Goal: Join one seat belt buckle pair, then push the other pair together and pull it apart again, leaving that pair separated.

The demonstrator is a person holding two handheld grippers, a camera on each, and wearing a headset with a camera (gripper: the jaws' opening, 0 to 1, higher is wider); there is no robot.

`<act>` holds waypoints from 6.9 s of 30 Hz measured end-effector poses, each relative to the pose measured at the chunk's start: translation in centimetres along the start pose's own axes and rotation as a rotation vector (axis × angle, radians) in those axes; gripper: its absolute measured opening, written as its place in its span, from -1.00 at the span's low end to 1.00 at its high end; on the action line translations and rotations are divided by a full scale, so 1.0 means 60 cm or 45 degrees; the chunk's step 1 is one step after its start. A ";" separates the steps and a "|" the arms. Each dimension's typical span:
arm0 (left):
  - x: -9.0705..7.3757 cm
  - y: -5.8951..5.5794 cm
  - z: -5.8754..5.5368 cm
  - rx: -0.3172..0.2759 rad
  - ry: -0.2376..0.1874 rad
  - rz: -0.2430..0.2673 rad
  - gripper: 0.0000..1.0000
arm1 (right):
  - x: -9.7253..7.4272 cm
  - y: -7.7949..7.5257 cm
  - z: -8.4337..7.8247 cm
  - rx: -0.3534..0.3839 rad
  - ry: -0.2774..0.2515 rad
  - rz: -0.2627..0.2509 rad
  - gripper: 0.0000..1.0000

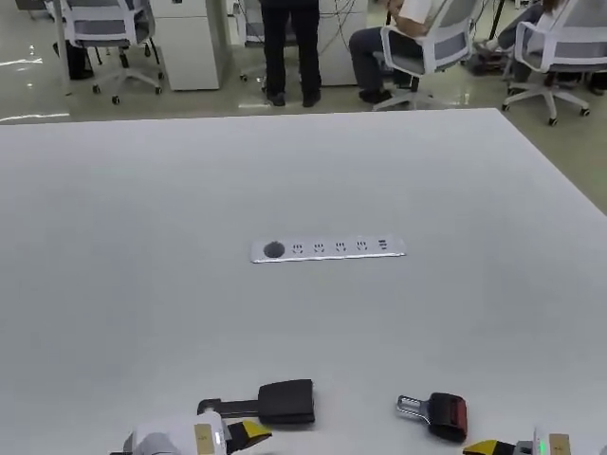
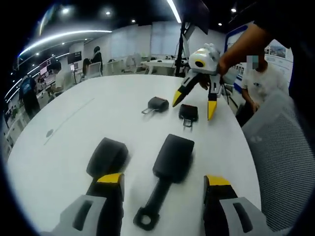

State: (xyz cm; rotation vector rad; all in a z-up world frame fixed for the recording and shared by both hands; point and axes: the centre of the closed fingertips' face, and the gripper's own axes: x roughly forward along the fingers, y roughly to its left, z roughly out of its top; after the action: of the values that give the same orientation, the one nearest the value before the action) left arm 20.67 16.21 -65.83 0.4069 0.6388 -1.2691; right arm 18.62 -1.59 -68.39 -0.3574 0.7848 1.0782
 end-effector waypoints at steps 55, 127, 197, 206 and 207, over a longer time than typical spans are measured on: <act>0.061 -0.011 -0.016 0.197 0.181 -0.138 -0.35 | 0.038 0.012 0.017 -0.098 0.074 0.017 -0.31; 0.071 -0.016 -0.013 0.209 0.251 -0.154 -0.36 | 0.098 0.037 0.080 -0.056 0.008 -0.004 -0.33; 0.058 -0.017 -0.013 0.157 0.027 -0.221 -0.37 | 0.093 0.041 0.082 -0.208 -0.096 0.086 -0.37; 0.059 -0.017 -0.013 0.170 0.038 -0.216 -0.36 | 0.093 0.043 0.082 -0.192 -0.111 0.078 -0.34; 0.059 -0.018 -0.012 0.157 0.037 -0.212 -0.36 | 0.093 0.042 0.083 -0.193 -0.111 0.077 -0.34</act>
State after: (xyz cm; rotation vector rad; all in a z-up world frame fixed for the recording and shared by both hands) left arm 20.06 13.75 -68.61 0.4820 0.6311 -1.4686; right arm 19.68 6.22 -68.77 -0.4147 0.6415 1.2057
